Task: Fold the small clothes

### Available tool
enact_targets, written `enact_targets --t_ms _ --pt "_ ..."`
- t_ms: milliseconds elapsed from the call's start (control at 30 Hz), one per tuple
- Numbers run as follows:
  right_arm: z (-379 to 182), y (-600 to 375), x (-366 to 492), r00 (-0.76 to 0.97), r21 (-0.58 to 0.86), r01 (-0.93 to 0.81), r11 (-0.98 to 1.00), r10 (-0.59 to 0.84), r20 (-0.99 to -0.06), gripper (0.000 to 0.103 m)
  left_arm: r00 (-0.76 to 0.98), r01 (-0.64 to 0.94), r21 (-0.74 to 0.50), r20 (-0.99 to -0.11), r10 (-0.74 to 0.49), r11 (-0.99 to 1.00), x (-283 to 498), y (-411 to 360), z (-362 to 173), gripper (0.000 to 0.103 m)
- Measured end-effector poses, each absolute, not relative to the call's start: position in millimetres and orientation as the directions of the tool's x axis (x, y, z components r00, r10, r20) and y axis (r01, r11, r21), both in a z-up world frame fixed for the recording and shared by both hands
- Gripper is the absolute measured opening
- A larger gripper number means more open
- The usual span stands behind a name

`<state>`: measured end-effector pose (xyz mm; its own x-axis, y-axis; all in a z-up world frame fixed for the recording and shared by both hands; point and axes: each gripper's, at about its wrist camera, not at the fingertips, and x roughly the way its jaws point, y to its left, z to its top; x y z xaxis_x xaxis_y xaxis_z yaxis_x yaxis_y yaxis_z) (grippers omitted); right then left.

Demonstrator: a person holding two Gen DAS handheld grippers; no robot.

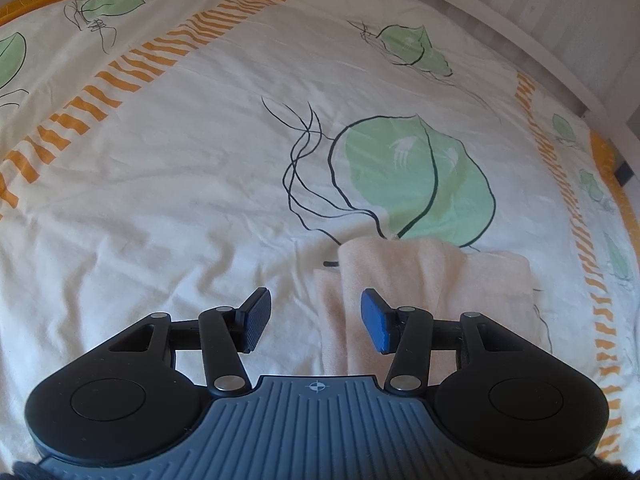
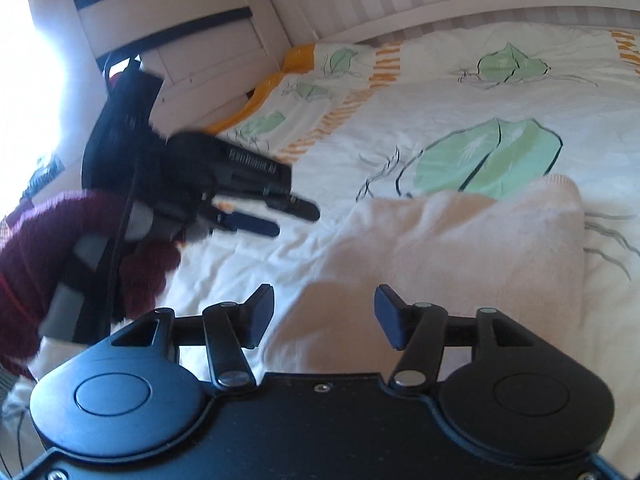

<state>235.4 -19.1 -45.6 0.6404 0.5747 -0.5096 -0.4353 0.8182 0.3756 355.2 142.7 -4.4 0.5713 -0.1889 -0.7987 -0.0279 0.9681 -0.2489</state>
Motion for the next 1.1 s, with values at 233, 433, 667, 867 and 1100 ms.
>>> enact_targets --t_ms 233,433,667,867,1100 --pt "-78 27 230 0.504 0.335 -0.547 0.767 0.621 -0.6 0.062 0.542 0.026 -0.233 -0.814 -0.209 0.972 355 130 -12 0.049" --pt "-77 21 226 0.5 0.374 -0.537 0.756 0.642 -0.581 0.064 0.512 0.105 -0.217 -0.825 -0.24 0.971 353 111 -23 0.049" --pt "-61 18 203 0.618 0.225 -0.539 0.811 0.563 -0.548 0.063 0.507 0.199 -0.176 -0.824 -0.255 0.964 349 94 -34 0.049" --pt "-58 29 181 0.715 -0.069 -0.551 0.832 0.428 -0.554 0.036 0.499 0.189 -0.25 -0.809 -0.312 0.95 352 104 -34 0.048" --pt "-66 50 170 0.737 -0.226 -0.584 0.779 0.393 -0.55 0.04 0.507 0.208 -0.268 -0.793 -0.338 0.941 353 101 -34 0.047"
